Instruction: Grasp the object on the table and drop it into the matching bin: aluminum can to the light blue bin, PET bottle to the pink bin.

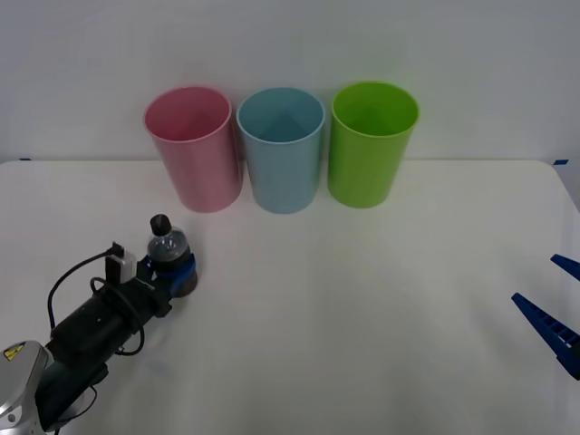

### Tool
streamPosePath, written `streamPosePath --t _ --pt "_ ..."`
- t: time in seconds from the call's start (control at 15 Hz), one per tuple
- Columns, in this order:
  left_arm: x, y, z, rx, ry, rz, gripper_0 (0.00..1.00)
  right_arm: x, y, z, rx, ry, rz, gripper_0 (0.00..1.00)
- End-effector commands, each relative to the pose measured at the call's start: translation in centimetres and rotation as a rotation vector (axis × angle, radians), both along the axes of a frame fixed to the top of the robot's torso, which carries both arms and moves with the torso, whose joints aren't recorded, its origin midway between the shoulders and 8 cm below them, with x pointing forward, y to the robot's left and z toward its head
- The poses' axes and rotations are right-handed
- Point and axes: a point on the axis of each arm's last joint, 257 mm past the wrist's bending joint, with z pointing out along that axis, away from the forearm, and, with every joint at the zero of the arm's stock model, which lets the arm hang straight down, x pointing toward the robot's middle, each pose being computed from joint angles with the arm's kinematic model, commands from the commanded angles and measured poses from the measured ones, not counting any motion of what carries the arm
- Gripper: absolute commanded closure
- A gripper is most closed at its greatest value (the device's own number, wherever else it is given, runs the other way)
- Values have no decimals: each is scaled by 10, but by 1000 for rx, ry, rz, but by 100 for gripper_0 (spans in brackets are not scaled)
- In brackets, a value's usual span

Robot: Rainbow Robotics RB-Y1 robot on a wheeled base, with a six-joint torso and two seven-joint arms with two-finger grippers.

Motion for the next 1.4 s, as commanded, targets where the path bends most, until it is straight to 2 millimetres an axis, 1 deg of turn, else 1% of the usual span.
streamPosePath --t 0.07,0.2,0.33,0.4,0.53,0.67,0.73,0.8,0.93,1.13,1.4 --pt "-6 9 3 -8 -7 -9 100 0 0 0 0 0 0 0" --pt "-13 19 9 -4 -18 -12 100 0 0 0 0 0 0 0" --pt "-23 32 16 -4 -24 -10 100 0 0 0 0 0 0 0" --pt "-33 39 19 -12 -24 -8 100 0 0 0 0 0 0 0" --pt "-48 51 31 -19 -39 -3 100 0 0 0 0 0 0 0" --pt "-69 64 43 -39 -51 6 100 0 0 0 0 0 0 0" --pt "-75 69 49 -42 -57 10 100 0 0 0 0 0 0 0" --pt "-85 75 57 -51 -65 19 100 0 0 0 0 0 0 0" --pt "-97 85 74 -62 -82 51 100 0 0 0 0 0 0 0" --pt "-108 94 100 -86 -107 92 100 0 0 0 0 0 0 0" --pt "-105 100 138 -124 -148 113 100 0 0 0 0 0 0 0"
